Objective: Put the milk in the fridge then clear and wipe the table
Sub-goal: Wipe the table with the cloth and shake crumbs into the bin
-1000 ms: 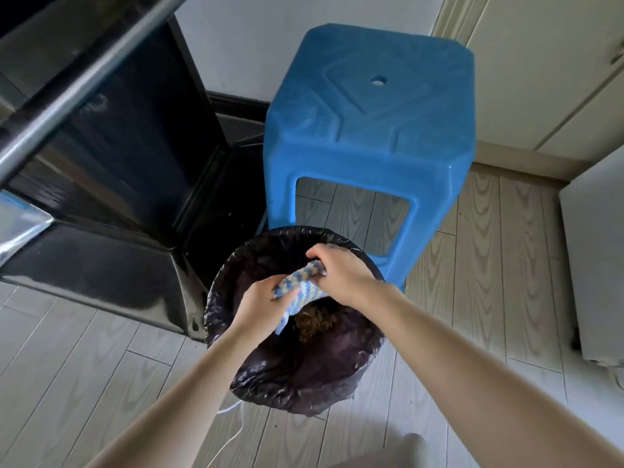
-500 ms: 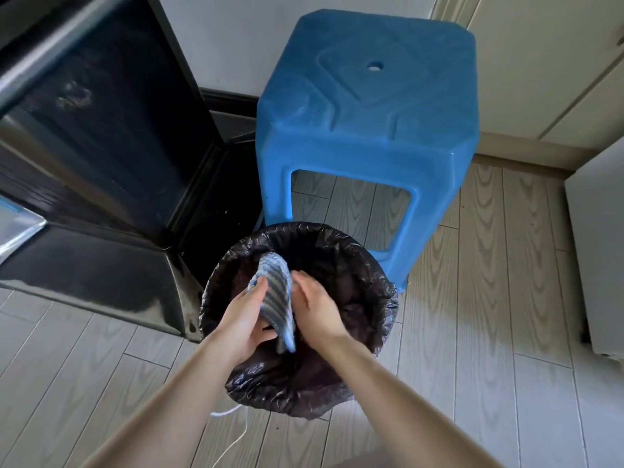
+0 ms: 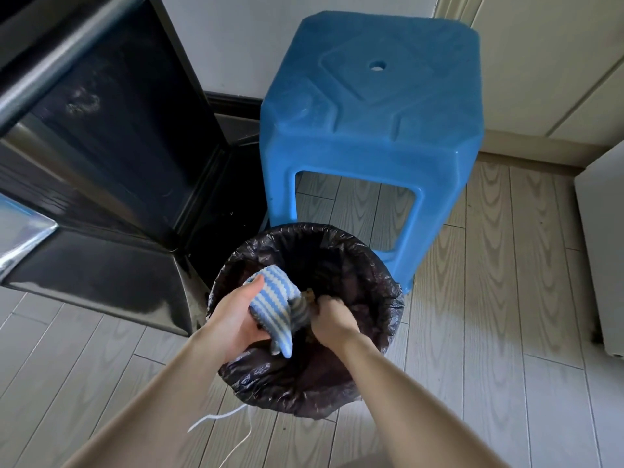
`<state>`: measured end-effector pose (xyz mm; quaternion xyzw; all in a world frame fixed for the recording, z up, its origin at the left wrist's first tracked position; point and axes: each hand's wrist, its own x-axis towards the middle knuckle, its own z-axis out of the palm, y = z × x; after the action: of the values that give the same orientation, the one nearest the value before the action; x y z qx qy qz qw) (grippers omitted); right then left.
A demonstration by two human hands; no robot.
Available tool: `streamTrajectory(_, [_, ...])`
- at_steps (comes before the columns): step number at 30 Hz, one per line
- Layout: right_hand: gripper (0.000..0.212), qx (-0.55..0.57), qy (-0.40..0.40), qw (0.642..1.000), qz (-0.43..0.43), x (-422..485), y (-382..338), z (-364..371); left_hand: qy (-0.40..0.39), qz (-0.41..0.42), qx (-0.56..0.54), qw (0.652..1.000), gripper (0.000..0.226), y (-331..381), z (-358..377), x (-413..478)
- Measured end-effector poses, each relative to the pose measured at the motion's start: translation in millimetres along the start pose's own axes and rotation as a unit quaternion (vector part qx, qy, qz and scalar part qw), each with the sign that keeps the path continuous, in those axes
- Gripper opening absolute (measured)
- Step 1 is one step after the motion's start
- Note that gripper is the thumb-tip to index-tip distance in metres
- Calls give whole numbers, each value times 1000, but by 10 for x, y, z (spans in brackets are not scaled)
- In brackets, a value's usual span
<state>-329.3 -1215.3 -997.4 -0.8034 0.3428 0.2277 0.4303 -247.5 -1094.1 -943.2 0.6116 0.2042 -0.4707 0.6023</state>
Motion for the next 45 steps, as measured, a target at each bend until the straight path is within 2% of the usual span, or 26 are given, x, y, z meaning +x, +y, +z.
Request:
streamTrajectory(2, [42, 64, 104, 990, -67, -113, -91, -4, -11, -8, -19, 1000, 39, 17, -17, -2])
streamTrajectory(3, [43, 81, 117, 982, -121, -174, -150, 2, -17, -12, -26, 999, 42, 29, 2, -8])
streamTrajectory(4, [43, 82, 92, 981, -152, -196, -169, 54, -23, -16, -36, 999, 44, 37, 22, -19])
streamTrajectory(6, [41, 28, -3, 995, -99, -173, -105, 105, -25, -19, -52, 998, 45, 45, 49, -19])
streamTrajectory(8, [41, -16, -9, 1000, -13, -123, -15, 67, -20, -22, -49, 998, 45, 53, 30, -22])
streamTrajectory(9, [41, 13, 26, 999, -17, -123, -13, 45, -20, -24, -41, 999, 45, 60, 18, -18])
streamTrajectory(10, [42, 62, 58, 995, -60, -169, -56, 24, -22, -28, -33, 999, 46, 63, 8, -13])
streamTrajectory(12, [43, 98, 23, 985, -140, -260, -147, 32, -38, -35, -28, 998, 47, 68, 16, -26])
streamTrajectory(14, [40, 16, -47, 992, -115, -241, -100, 32, -38, -29, -5, 999, 40, 56, 40, -45])
streamTrajectory(16, [32, -89, -14, 993, -73, -170, -42, -125, -9, 8, 85, 996, 26, 35, 52, -69])
streamTrajectory(17, [34, -100, 34, 991, -83, -153, -57, -239, 7, 41, 165, 985, 19, 35, 55, -90])
streamTrajectory(19, [56, -113, 82, 971, -195, -183, -191, -467, 19, 121, 325, 938, 11, 31, 50, -82])
streamTrajectory(21, [69, -222, 42, 930, -289, -173, -342, -594, 5, 182, 432, 883, 9, 26, 65, -80])
streamTrajectory(22, [62, -255, 13, 919, -301, -162, -392, -629, 0, 200, 466, 862, 7, 30, 88, -92])
streamTrajectory(24, [29, -242, -40, 934, -259, -134, -474, -701, 20, 236, 487, 840, 11, 44, 93, -102])
streamTrajectory(26, [15, -155, -72, 954, -245, -132, -520, -782, 67, 246, 475, 842, 17, 68, 37, -115])
streamTrajectory(28, [15, -101, -89, 958, -252, -148, -553, -839, 85, 227, 456, 857, 27, 49, -46, -103])
streamTrajectory(30, [22, -97, -99, 959, -246, -164, -547, -874, 92, 218, 461, 855, 23, -8, -71, -89])
streamTrajectory(33, [43, -111, -115, 959, -234, -167, -504, -856, 90, 258, 503, 820, 13, -61, 10, -68])
streamTrajectory(35, [36, -104, -108, 958, -246, -169, -493, -817, 78, 281, 522, 802, 6, -52, 95, -62])
streamTrajectory(37, [19, -122, -84, 956, -255, -157, -492, -820, 75, 286, 540, 788, 24, -40, 122, -71])
streamTrajectory(40, [19, -123, -72, 960, -242, -119, -487, -961, 100, 282, 576, 761, 40, -31, 32, -87])
streamTrajectory(42, [21, -58, -64, 970, -227, -102, -444, -1023, 148, 321, 539, 765, 26, -20, -34, -92])
streamTrajectory(43, [22, -43, -58, 972, -225, -84, -415, -1013, 159, 326, 548, 754, 14, -17, -41, -97])
streamTrajectory(44, [23, -66, -54, 972, -219, -80, -383, -957, 160, 307, 586, 732, 8, -41, -6, -102])
streamTrajectory(45, [24, -100, -51, 971, -209, -64, -341, -863, 154, 283, 630, 707, 14, -70, 39, -118])
